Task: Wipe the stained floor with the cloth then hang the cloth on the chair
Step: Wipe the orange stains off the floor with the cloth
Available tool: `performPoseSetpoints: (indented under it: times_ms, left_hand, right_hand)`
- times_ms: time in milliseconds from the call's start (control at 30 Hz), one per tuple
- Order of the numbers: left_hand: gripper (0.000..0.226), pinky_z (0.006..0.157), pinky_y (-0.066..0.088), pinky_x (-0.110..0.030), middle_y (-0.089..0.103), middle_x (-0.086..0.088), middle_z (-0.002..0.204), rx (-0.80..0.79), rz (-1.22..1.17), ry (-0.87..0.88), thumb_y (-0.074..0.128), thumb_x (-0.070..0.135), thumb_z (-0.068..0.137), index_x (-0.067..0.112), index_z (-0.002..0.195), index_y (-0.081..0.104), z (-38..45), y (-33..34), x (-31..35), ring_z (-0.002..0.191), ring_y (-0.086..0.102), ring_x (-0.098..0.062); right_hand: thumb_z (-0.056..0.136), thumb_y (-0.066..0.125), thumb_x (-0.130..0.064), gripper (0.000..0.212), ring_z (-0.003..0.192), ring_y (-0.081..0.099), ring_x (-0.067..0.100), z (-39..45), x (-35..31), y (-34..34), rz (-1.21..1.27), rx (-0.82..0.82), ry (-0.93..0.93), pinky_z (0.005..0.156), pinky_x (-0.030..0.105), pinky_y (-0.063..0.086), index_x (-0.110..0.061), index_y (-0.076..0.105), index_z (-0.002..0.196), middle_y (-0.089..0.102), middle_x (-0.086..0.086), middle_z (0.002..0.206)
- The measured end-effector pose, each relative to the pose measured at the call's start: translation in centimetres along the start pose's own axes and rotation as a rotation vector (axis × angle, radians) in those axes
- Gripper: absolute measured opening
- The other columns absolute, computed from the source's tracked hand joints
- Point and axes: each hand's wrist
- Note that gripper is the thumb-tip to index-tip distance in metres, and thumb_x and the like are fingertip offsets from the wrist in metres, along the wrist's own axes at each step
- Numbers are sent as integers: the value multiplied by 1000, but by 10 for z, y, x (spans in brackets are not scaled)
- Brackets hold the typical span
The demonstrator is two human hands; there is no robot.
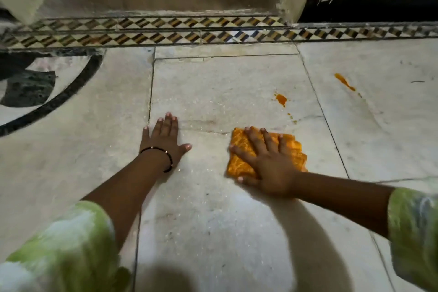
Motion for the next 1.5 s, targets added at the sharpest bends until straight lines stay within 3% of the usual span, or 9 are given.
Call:
performPoseSetpoints:
  times_ms: [233,367,567,800,867,967,1100,1367,1500]
  left_hand:
    - [104,112,-19,-45,-12,-2,158,291,-172,132,-2,82,68,16,149,-9,-31,14,81,145,-11,-16]
    - [106,116,-12,-46,-19,-5,156,291,-159,225,-13,82,65,14,146,-17,-18,25,132,143,-17,-17]
    - [105,115,1,-48,-1,-7,158,371,-160,203,12,83,76,9,150,5,-10,43,141,146,-1,-20]
    - [103,115,5,-48,5,-7,158,400,-150,208,19,82,78,9,150,10,-8,44,141,146,7,-21]
    - [103,115,3,-48,4,-6,158,411,-150,198,20,82,78,9,150,9,-9,45,142,146,5,-20]
    - [104,115,3,-48,4,-6,158,412,-168,192,22,82,78,9,150,9,-9,45,143,146,4,-19]
    - [103,115,4,-48,5,-6,158,396,-153,187,20,82,78,9,150,9,-10,44,143,145,6,-19]
    - [103,114,7,-49,8,-5,158,385,-150,185,22,82,78,9,149,14,-10,44,144,145,11,-20]
    - [103,114,9,-49,9,-6,158,404,-159,190,23,82,78,9,149,15,-9,45,143,145,11,-20]
  right_hand:
    - [81,37,-76,71,144,19,34,-53,64,18,-129,52,-362,109,61,15,-49,23,145,9,-1,161]
    - [79,38,-78,74,145,17,31,-26,121,1,-88,94,-96,111,58,16,-52,17,145,7,-3,161]
    - [85,26,-75,79,143,-15,41,50,103,-17,-156,60,-91,113,60,-8,-42,-11,147,-17,8,159]
    - [86,34,-68,72,145,11,35,-20,158,7,-165,150,-383,113,57,13,-37,22,149,9,7,161]
    - [86,31,-69,69,144,18,34,-25,197,5,-121,168,-295,112,57,18,-38,27,148,14,6,160]
    - [84,20,-73,67,145,12,33,13,229,-12,9,250,81,115,54,10,-50,12,146,10,0,161]
    - [85,18,-70,67,146,1,35,88,201,-31,61,261,310,116,55,-1,-47,10,147,0,0,161]
    - [89,32,-67,62,146,7,35,33,157,-10,-181,196,-311,115,55,6,-49,19,146,6,0,161]
    - [91,29,-64,58,142,24,34,-8,211,-3,-145,205,-354,112,56,20,-42,32,144,20,3,159]
Point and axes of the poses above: each hand's wrist, its own z-axis towards the middle knuckle, its own y-axis out of the palm, x = y × z
